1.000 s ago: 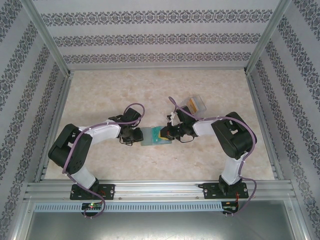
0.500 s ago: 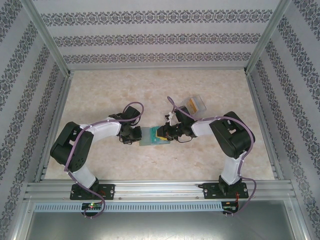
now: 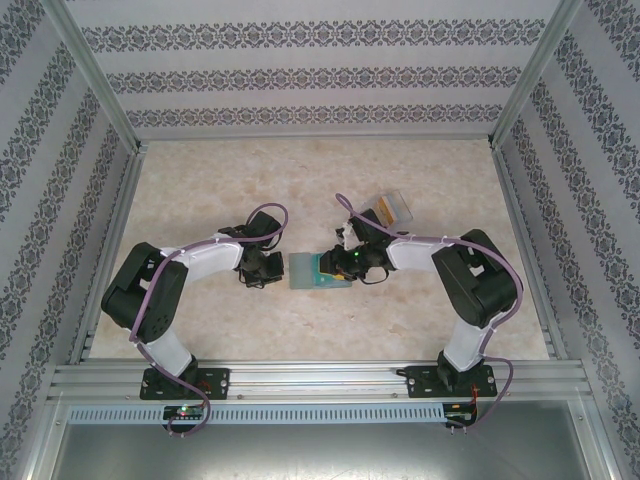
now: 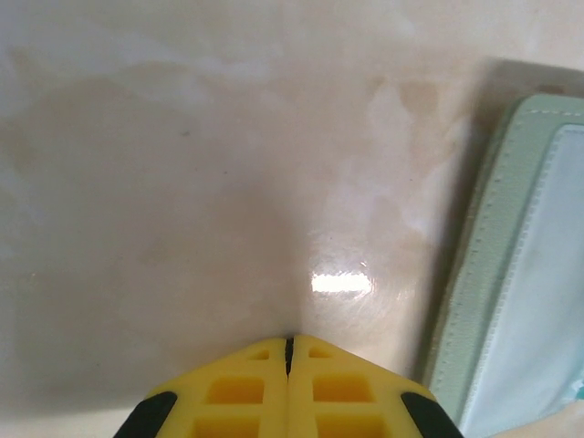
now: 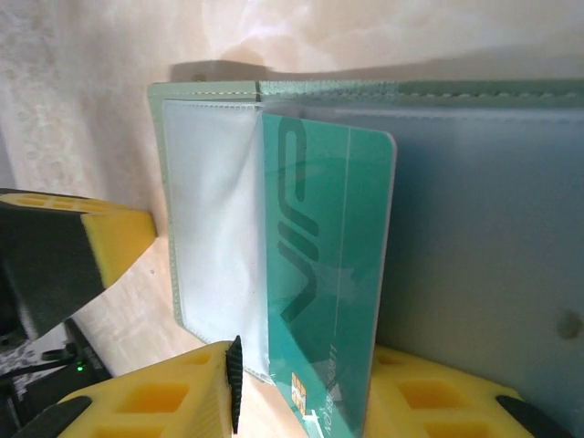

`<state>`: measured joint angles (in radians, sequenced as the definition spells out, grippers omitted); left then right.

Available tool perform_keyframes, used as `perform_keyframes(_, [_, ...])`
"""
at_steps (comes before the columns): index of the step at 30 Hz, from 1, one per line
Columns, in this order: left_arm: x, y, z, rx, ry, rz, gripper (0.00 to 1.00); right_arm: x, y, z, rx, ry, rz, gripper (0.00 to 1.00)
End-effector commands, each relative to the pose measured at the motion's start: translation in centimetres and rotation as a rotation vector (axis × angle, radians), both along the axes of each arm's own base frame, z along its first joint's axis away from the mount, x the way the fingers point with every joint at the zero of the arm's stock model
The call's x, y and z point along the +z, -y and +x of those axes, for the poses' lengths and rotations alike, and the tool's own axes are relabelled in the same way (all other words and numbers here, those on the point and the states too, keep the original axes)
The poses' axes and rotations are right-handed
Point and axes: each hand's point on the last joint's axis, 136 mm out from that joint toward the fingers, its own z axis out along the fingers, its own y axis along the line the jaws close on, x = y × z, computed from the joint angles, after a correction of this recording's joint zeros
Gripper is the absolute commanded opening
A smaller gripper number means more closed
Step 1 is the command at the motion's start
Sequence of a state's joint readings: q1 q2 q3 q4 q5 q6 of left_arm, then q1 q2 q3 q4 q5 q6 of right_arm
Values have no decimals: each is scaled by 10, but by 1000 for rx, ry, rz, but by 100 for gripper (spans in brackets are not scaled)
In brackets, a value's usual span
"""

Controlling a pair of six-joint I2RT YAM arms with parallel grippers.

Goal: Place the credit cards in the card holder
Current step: Insert the credit card into the card holder.

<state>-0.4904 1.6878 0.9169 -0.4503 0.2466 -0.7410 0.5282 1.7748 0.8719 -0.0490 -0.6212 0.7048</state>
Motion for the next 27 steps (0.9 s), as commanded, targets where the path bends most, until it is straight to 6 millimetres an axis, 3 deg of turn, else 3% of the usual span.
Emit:
perform_keyframes(1, [-36,-5,-7,-14,-42,57,3,-2,11,-1,1,24,-105,38])
perform_keyframes(7, [-37,3,-4,-15,-40,15,4,-1,16,0,20,57,-200,39])
perform_keyframes(17, [-26,22,7,-17,3,-85,10,14,33,6,24,165,-375,49])
perform_keyframes(27, [-34,32,12,-24,-10,-125,10,5,24,6,51,152,-372,44])
